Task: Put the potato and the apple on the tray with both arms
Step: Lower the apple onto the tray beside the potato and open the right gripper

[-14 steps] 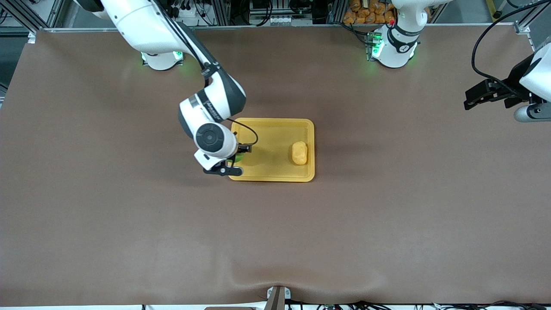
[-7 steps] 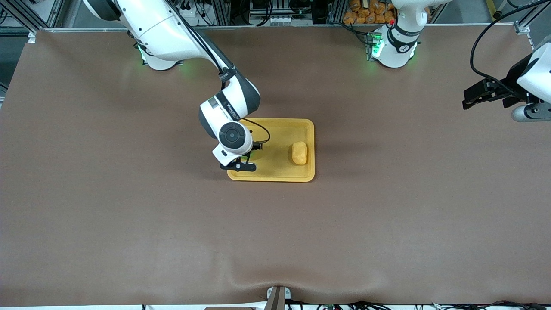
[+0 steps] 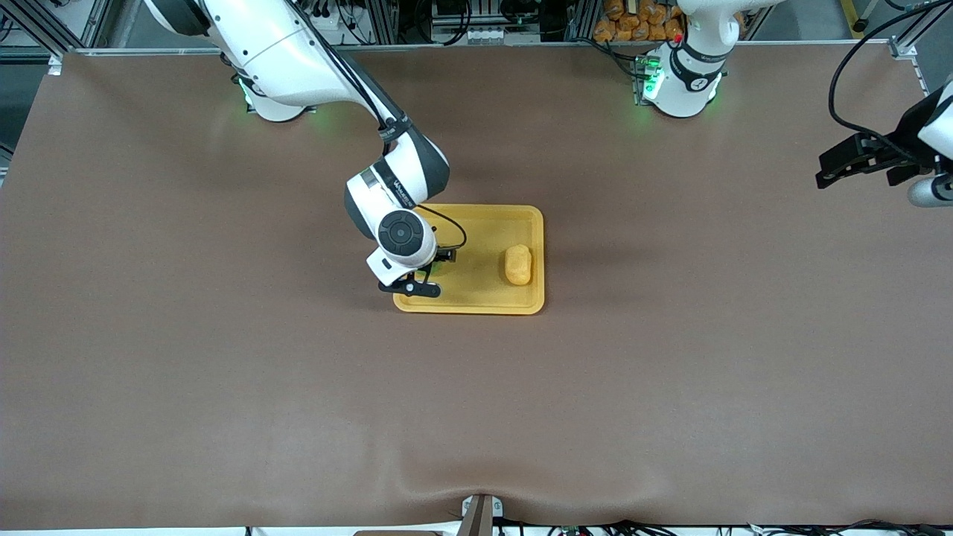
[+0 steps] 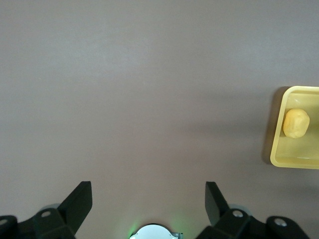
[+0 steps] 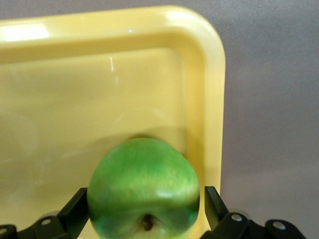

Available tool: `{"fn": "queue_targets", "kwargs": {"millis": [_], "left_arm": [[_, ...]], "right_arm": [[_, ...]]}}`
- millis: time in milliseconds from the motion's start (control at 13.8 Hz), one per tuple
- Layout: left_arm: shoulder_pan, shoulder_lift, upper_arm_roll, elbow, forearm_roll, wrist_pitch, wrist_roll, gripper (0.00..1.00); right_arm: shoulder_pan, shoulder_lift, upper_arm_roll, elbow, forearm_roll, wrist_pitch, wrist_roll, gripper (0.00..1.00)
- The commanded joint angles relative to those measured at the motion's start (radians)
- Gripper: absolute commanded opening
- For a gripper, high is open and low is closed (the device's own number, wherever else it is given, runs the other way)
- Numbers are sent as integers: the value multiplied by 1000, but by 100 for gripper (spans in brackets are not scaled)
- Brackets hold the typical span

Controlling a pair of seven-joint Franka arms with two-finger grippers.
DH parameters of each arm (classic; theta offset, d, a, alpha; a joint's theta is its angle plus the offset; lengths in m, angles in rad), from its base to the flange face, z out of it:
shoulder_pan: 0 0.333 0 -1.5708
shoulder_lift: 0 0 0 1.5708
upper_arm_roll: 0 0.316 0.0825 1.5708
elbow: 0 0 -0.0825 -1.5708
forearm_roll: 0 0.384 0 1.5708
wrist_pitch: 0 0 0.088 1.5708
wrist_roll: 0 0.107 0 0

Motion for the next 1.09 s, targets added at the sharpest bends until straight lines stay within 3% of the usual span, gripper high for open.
{"fn": "queue_targets", "kwargs": {"millis": [0, 509, 1017], "left_arm": [[-125, -51, 128, -38, -18, 6, 15, 100], [-151, -66, 145, -55, -18, 8, 8, 100], [-156, -68, 142, -78, -43, 6, 17, 100]], "right_arm": [[-9, -25, -1, 17, 16, -36, 15, 100], [-65, -51, -6, 225, 16, -312, 13, 100], [-226, -83, -6, 437, 8, -593, -2, 100]]}}
